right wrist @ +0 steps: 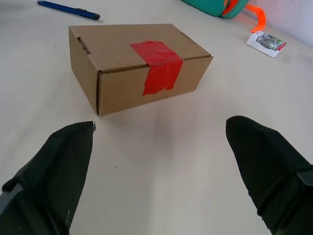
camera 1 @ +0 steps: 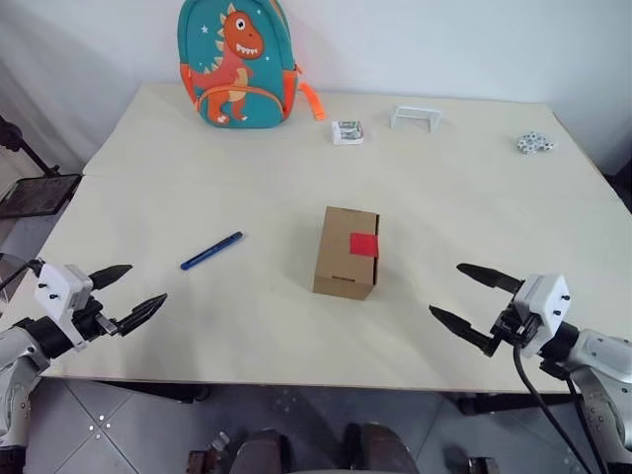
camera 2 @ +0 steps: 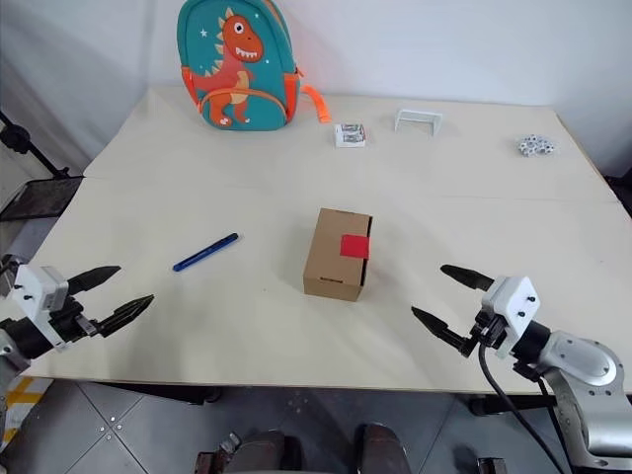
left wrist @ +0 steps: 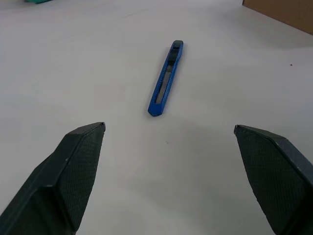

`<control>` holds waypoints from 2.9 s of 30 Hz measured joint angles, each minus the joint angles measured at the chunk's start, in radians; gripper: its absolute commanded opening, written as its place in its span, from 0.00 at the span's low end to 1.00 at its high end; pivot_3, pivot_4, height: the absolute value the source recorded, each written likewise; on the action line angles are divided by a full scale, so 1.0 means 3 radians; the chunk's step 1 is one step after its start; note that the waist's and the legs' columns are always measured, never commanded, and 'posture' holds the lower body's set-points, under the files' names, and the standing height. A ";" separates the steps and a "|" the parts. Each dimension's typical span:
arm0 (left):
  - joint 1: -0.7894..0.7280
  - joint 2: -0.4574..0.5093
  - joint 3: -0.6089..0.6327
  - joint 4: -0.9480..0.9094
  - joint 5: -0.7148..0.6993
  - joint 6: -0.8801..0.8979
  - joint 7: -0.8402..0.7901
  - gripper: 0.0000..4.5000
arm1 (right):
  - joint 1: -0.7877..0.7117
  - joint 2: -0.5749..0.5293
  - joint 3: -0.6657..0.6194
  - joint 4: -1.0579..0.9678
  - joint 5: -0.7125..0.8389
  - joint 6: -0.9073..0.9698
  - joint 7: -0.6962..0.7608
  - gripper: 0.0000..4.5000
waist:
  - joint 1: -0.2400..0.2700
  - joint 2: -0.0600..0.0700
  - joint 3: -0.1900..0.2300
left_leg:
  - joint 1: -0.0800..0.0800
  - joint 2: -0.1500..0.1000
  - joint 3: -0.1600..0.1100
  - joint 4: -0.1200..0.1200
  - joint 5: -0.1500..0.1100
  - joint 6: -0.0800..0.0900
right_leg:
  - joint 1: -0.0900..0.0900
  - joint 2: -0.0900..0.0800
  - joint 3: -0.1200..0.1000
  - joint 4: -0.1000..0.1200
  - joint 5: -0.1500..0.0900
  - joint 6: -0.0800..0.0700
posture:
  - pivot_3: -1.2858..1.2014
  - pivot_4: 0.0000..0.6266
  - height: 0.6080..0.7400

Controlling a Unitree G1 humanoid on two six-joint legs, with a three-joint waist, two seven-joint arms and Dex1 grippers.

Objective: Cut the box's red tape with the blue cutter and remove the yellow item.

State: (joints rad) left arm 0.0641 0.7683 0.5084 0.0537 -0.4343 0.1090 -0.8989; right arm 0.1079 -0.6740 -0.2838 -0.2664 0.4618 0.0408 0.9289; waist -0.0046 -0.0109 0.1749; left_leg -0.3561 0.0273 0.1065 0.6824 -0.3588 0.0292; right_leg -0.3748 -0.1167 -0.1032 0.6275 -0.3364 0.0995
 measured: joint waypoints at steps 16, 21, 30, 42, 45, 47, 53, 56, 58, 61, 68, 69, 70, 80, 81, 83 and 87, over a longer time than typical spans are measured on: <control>-0.0459 0.0230 0.0128 0.0242 -0.0397 0.0335 -0.0303 1.00 | -0.0213 0.0048 -0.0153 0.0014 0.0159 0.0134 -0.0162 0.59 | 0.0000 0.0002 0.0000 | 0.0000 0.0000 0.0000 0.0001 0.0001 0.0000 | 0.0000 0.0000 0.0000 0.0001 0.0000 0.0000 | 0.52 0.24 1.00; -0.0888 0.0126 -0.0466 0.0253 -0.0233 0.0331 -0.0422 0.81 | -0.0527 0.0034 0.0150 0.0000 -0.0099 0.0573 -0.0516 0.21 | 0.0009 0.0004 0.0001 | -0.0001 -0.0003 0.0001 0.0003 0.0001 0.0000 | -0.0001 0.0001 0.0000 0.0003 0.0000 0.0000 | 0.52 0.24 1.00; -0.1444 -0.0282 -0.1210 0.0258 0.0079 0.0328 -0.0324 0.23 | -0.0989 0.0265 0.0654 0.0262 -0.0646 0.0825 -0.1043 0.00 | -0.0001 0.0004 0.0001 | -0.0008 -0.0002 0.0019 0.0004 0.0002 -0.0002 | -0.0013 0.0012 -0.0009 0.0004 0.0000 0.0000 | 0.52 0.24 1.00; -0.2323 -0.0920 -0.2123 0.0691 0.0816 0.0370 -0.0033 0.01 | -0.1745 0.0808 0.1128 0.0893 -0.1022 0.1178 -0.1401 0.00 | -0.0019 0.0004 0.0001 | -0.0021 -0.0004 0.0035 0.0006 0.0007 -0.0001 | -0.0039 0.0024 -0.0013 0.0015 0.0000 0.0002 | 0.52 0.24 1.00; -0.2357 -0.0940 -0.2234 0.0787 0.0939 0.0371 -0.0042 0.01 | -0.1871 0.0883 0.1197 0.1013 -0.1024 0.1189 -0.1387 0.00 | -0.0031 0.0004 0.0001 | -0.0049 -0.0007 0.0035 0.0018 0.0009 -0.0002 | -0.0076 0.0020 -0.0015 0.0054 0.0000 0.0002 | 0.52 0.24 1.00; -0.2360 -0.0947 -0.2269 0.0797 0.0964 0.0386 -0.0066 0.01 | -0.1918 0.0895 0.1205 0.1080 -0.1024 0.1190 -0.1361 0.00 | -0.0034 0.0004 0.0001 | -0.0050 -0.0007 0.0034 0.0020 0.0009 -0.0002 | -0.0076 0.0020 -0.0016 0.0057 0.0000 0.0002 | 0.52 0.24 1.00; -0.2383 -0.1010 -0.2398 0.0727 0.0985 0.0614 -0.0261 0.01 | -0.2122 0.0936 0.1264 0.1307 -0.1011 0.1181 -0.1102 0.00 | -0.0042 0.0004 0.0001 | -0.0055 -0.0009 0.0034 0.0033 0.0009 0.0000 | -0.0073 0.0015 -0.0015 0.0056 0.0000 0.0002 | 0.52 0.24 1.00; -0.2219 -0.0926 -0.2425 0.0439 0.0914 0.0750 -0.0498 0.01 | -0.2183 0.0895 0.1291 0.1431 -0.0946 0.1133 -0.0760 0.00 | -0.0070 0.0004 0.0001 | -0.0054 -0.0007 0.0033 0.0032 0.0009 0.0000 | -0.0073 0.0015 -0.0014 0.0057 0.0000 0.0002 | 0.52 0.24 1.00; -0.2088 -0.0905 -0.2456 0.0241 0.0859 0.0837 -0.0651 0.01 | -0.2247 0.0839 0.1314 0.1555 -0.0933 0.1071 -0.0517 0.00 | -0.0078 0.0004 0.0001 | -0.0054 -0.0007 0.0033 0.0033 0.0009 0.0000 | -0.0072 0.0015 -0.0012 0.0057 0.0000 0.0002 | 0.52 0.24 1.00; -0.1972 -0.0917 -0.2535 0.0083 0.0803 0.0900 -0.0778 0.01 | -0.2377 0.0813 0.1326 0.1754 -0.0948 0.0963 -0.0296 0.00 | -0.0078 0.0004 0.0001 | -0.0054 -0.0005 0.0031 0.0039 0.0009 0.0000 | -0.0068 0.0013 -0.0009 0.0057 0.0000 0.0002 | 0.52 0.24 1.00; -0.1902 -0.0973 -0.2667 -0.0128 0.0787 0.1063 -0.0874 0.01 | -0.2699 0.0777 0.1444 0.2325 -0.1139 0.0695 -0.0032 0.00 | -0.0076 0.0004 0.0001 | -0.0054 -0.0007 0.0027 0.0046 0.0008 0.0002 | -0.0064 0.0009 -0.0001 0.0057 0.0000 0.0002 | 0.52 0.24 1.00; -0.1900 -0.0992 -0.2681 -0.0137 0.0787 0.1071 -0.0874 0.01 | -0.2745 0.0779 0.1452 0.2389 -0.1169 0.0665 -0.0028 0.00 | -0.0077 0.0004 0.0001 | -0.0054 -0.0006 0.0026 0.0047 0.0008 0.0002 | -0.0063 0.0009 -0.0001 0.0057 0.0000 0.0002 | 0.52 0.24 1.00; -0.1899 -0.1024 -0.2689 -0.0138 0.0787 0.1090 -0.0867 0.01 | -0.2818 0.0780 0.1469 0.2491 -0.1222 0.0640 -0.0031 0.00 | -0.0079 0.0004 0.0001 | -0.0054 -0.0006 0.0026 0.0048 0.0008 0.0002 | -0.0063 0.0009 -0.0001 0.0057 0.0000 0.0001 | 0.52 0.24 1.00; -0.1906 -0.0985 -0.2658 -0.0251 0.0763 0.1152 -0.0819 0.01 | -0.2840 0.0768 0.1460 0.2592 -0.1373 0.0527 -0.0074 0.00 | -0.0077 0.0004 0.0001 | -0.0055 -0.0004 0.0018 0.0049 0.0008 0.0002 | -0.0060 0.0003 0.0000 0.0058 0.0000 0.0002 | 0.52 0.24 1.00; -0.1909 -0.0957 -0.2634 -0.0283 0.0749 0.1161 -0.0818 0.01 | -0.2800 0.0763 0.1440 0.2547 -0.1362 0.0532 -0.0074 0.00 | -0.0077 0.0004 0.0001 | -0.0055 -0.0004 0.0017 0.0049 0.0008 0.0002 | -0.0060 0.0003 0.0000 0.0058 0.0000 0.0001 | 0.52 0.24 1.00; -0.1908 -0.0913 -0.2549 -0.0339 0.0694 0.1192 -0.0812 0.01 | -0.2717 0.0721 0.1428 0.2421 -0.1332 0.0564 -0.0062 0.00 | -0.0075 0.0004 0.0001 | -0.0056 -0.0004 0.0014 0.0049 0.0008 0.0002 | -0.0060 0.0003 -0.0001 0.0058 0.0000 0.0001 | 0.52 0.24 1.00; -0.1855 -0.0785 -0.2218 -0.0597 0.0368 0.1375 -0.0799 0.01 | -0.2387 0.0589 0.1261 0.1915 -0.1189 0.0770 -0.0072 0.00 | -0.0073 0.0006 0.0002 | -0.0065 -0.0004 0.0002 0.0050 0.0008 0.0001 | -0.0061 0.0000 -0.0002 0.0057 0.0000 0.0001 | 0.52 0.24 1.00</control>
State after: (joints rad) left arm -0.4925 0.5327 -0.1570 -0.1255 -0.3239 0.5216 -1.1386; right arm -0.6083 -0.4973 0.0945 0.3082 0.1052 0.2717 0.9072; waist -0.0265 -0.0093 0.1754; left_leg -0.3755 0.0262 0.1072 0.6975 -0.3564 0.0296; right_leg -0.3930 -0.1165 -0.1038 0.6445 -0.3363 0.0999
